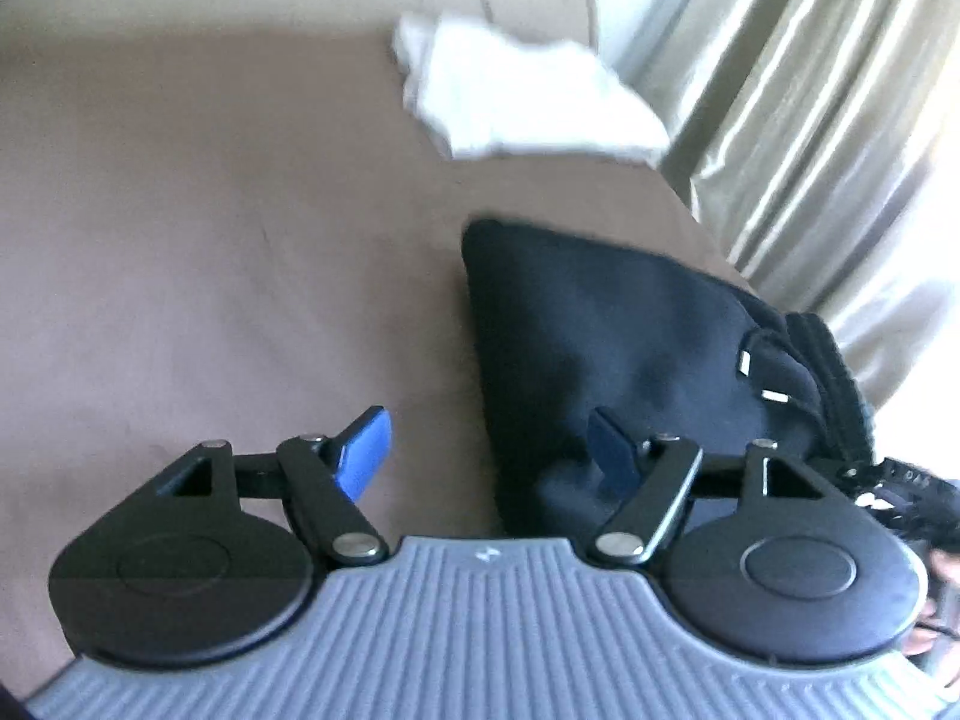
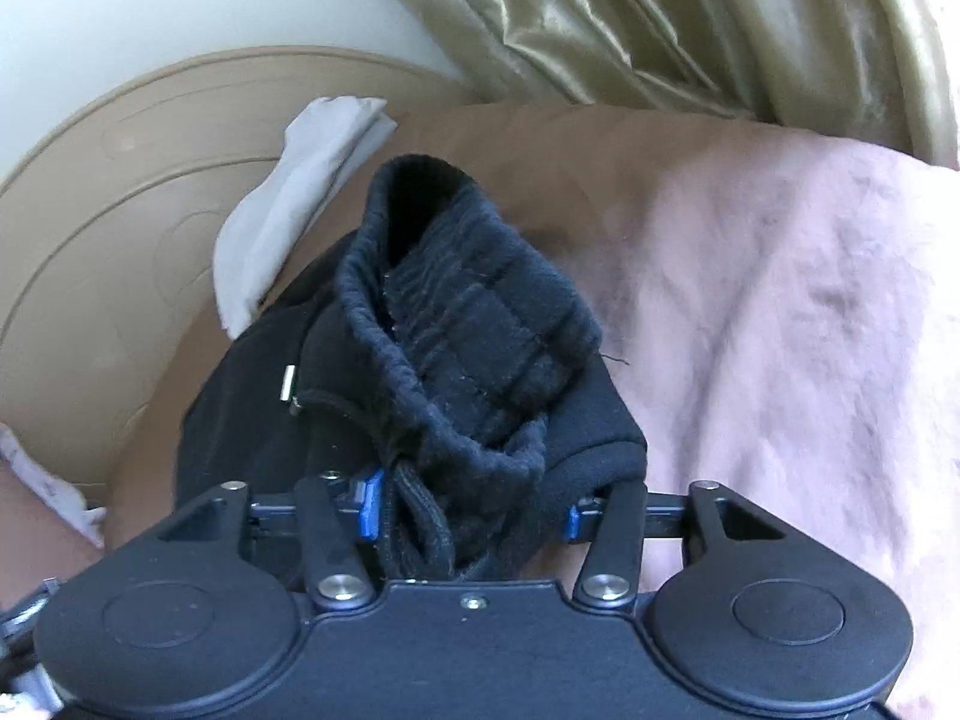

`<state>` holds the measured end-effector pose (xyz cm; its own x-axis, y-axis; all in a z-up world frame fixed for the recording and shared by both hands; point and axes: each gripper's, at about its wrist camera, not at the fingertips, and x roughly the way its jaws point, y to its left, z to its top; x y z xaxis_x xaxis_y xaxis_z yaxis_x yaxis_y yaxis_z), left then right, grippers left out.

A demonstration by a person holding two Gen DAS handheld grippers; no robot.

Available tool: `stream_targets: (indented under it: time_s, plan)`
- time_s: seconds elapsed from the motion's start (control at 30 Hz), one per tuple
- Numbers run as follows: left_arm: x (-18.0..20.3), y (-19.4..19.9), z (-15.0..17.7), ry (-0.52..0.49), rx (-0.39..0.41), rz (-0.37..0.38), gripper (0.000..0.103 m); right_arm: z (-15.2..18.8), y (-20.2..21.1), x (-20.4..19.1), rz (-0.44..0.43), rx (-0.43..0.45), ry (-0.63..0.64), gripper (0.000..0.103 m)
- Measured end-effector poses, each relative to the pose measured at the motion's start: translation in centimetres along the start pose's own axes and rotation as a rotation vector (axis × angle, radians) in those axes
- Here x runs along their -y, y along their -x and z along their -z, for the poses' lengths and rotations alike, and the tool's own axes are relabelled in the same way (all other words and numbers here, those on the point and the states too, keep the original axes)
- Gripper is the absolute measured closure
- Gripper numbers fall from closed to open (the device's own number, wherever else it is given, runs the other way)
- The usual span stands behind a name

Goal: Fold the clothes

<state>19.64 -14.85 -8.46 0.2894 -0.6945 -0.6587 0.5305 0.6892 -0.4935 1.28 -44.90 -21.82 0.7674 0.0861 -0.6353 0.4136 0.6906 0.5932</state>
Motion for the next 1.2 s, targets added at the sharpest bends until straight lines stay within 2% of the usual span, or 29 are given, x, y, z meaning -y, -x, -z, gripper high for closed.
stream_targets:
  time_s: [0.03,0.1,0.13,0.2,0.3,0.37,0.43,0.47,0.5,0.53,0.57,0.6,0.63,0.7,0.77,0.8,0.87,1.0,1.1,1.2]
  plan:
    - [-0.9,-0.2,0.3,0.068,-0.011,0.013,0.033,0.1,0.5,-0.4,0.020,-0.002,0.025,0.044]
    - [-1.5,-0.3,0.6,0.122,-0.026,0.052,0.033,0.4,1.3,-1.2,0.056,-0.004,0.066,0.041]
    - [-1.6,-0.4,0.8,0.134,-0.030,0.068,0.033,0.5,1.2,-1.1,0.053,-0.003,0.033,0.040]
    - [-1.4,-0.6,0.7,0.093,-0.028,0.083,0.031,0.7,0.9,-0.7,0.047,0.000,-0.037,0.029]
    - [-1.6,-1.9,0.5,0.076,-0.037,0.103,0.031,0.7,-1.3,1.4,0.021,-0.009,-0.190,0.021]
    - [-2.5,-2.9,0.3,0.143,-0.054,0.132,0.031,1.0,-2.3,2.7,-0.019,-0.001,-0.271,0.013]
    - [-3.2,-4.1,-0.5,0.264,-0.071,0.215,0.030,1.0,-3.0,2.9,-0.041,0.019,-0.313,0.007]
    - [-3.2,-5.0,-1.0,0.295,-0.081,0.256,0.023,0.9,-3.3,2.6,-0.037,0.025,-0.313,0.005]
    - [-2.7,-6.4,-1.6,0.275,-0.100,0.279,0.010,0.9,-3.4,2.2,-0.030,0.030,-0.296,0.005]
    - [-2.2,-7.6,-2.1,0.252,-0.113,0.295,0.007,0.9,-3.5,1.7,-0.025,0.042,-0.268,0.005]
    - [-1.8,-8.2,-2.4,0.223,-0.115,0.295,0.009,0.9,-3.4,1.2,-0.020,0.054,-0.235,0.010]
    - [-1.3,-8.9,-2.7,0.195,-0.118,0.296,0.006,1.0,-3.2,0.6,-0.011,0.067,-0.183,0.019]
    - [-0.9,-9.5,-3.0,0.166,-0.120,0.296,0.009,0.8,-3.1,-0.1,-0.001,0.074,-0.127,0.026]
    - [0.3,-10.4,-3.5,0.080,-0.115,0.278,0.045,0.3,-2.6,-2.0,0.015,0.096,0.022,0.038]
    - [3.1,-9.6,-3.1,-0.107,-0.052,0.186,0.064,-0.2,-2.1,-3.8,0.022,0.125,0.135,0.044]
    - [4.2,-9.2,-2.9,-0.162,-0.024,0.158,0.071,-0.5,-1.7,-4.8,0.022,0.142,0.179,0.048]
    - [5.0,-8.0,-3.5,-0.165,0.014,0.152,0.078,-1.3,-0.7,-7.1,0.018,0.182,0.274,0.053]
    - [6.7,-5.9,-5.2,-0.172,0.090,0.134,0.079,-4.1,0.3,-11.3,-0.055,0.260,0.389,0.057]
    - [7.6,-5.0,-10.3,-0.203,0.143,0.083,0.079,-6.4,0.5,-13.8,-0.120,0.311,0.454,0.058]
    - [8.6,-4.2,-15.4,-0.233,0.195,0.032,0.079,-10.4,-1.5,-16.1,-0.196,0.337,0.489,0.058]
